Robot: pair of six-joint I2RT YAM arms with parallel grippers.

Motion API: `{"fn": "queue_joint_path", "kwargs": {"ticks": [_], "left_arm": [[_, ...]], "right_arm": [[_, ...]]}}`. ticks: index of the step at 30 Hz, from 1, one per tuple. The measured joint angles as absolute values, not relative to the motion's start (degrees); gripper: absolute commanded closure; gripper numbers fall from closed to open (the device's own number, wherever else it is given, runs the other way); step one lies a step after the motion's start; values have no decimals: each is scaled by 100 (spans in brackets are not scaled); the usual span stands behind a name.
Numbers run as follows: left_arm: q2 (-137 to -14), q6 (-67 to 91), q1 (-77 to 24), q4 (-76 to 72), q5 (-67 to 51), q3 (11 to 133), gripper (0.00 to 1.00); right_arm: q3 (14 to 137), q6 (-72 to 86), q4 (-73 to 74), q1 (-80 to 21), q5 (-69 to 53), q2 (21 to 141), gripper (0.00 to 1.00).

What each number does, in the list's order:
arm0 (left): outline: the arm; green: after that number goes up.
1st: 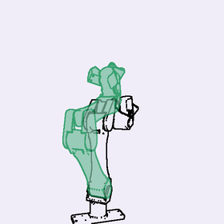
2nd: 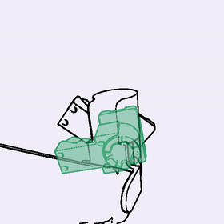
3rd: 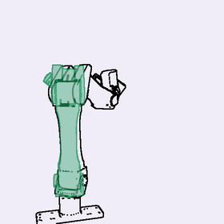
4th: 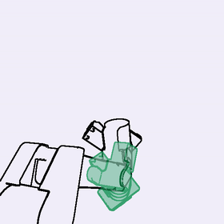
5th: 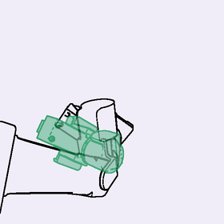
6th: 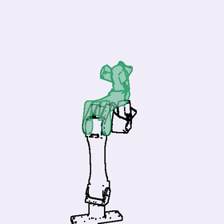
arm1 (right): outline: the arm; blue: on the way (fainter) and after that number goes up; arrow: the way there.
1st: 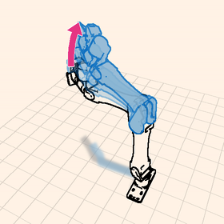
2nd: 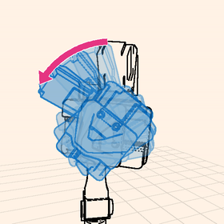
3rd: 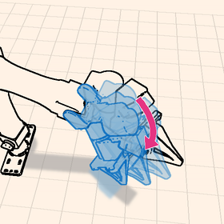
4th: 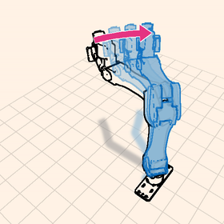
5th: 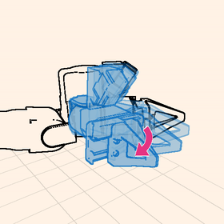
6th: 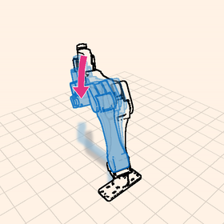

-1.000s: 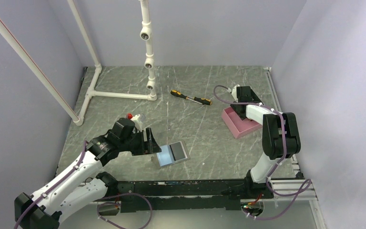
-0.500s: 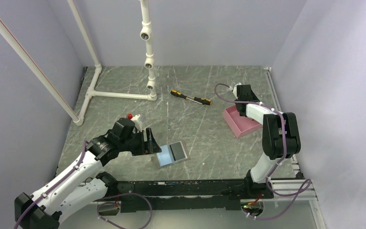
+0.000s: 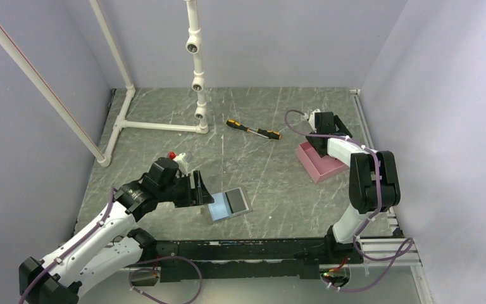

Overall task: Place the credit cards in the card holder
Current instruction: Pick up the credit card from the storage box.

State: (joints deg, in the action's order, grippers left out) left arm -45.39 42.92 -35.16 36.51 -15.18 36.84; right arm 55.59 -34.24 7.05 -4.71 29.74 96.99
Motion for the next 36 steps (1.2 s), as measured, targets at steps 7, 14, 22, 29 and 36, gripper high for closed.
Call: {"fn": "queue_joint_path", "kwargs": {"ticks": [7,14,22,29,36], "left_arm": [[-4473,4292,-3516,3684,-1516,3686,26],[-4456,4292,-3516,3741,-1516,3686,26],[-4440,4294,-3516,3758,-1516,3684,26],[-4447,4296,-3516,3756,-1518,3686,26],[-4447,4313,-3516,3756,-1518,3686,27]], "right_arm": [[5559,-3352,659,-471,3013,10022,7],[5566,-3347,646,-471,3148,10165,26],[5601,-3341,642,-471,3264,10097,34],[5651,-3345,648,-471,3380,10005,44],[5728,-3352,703,-471,3417,10001,58]]}}
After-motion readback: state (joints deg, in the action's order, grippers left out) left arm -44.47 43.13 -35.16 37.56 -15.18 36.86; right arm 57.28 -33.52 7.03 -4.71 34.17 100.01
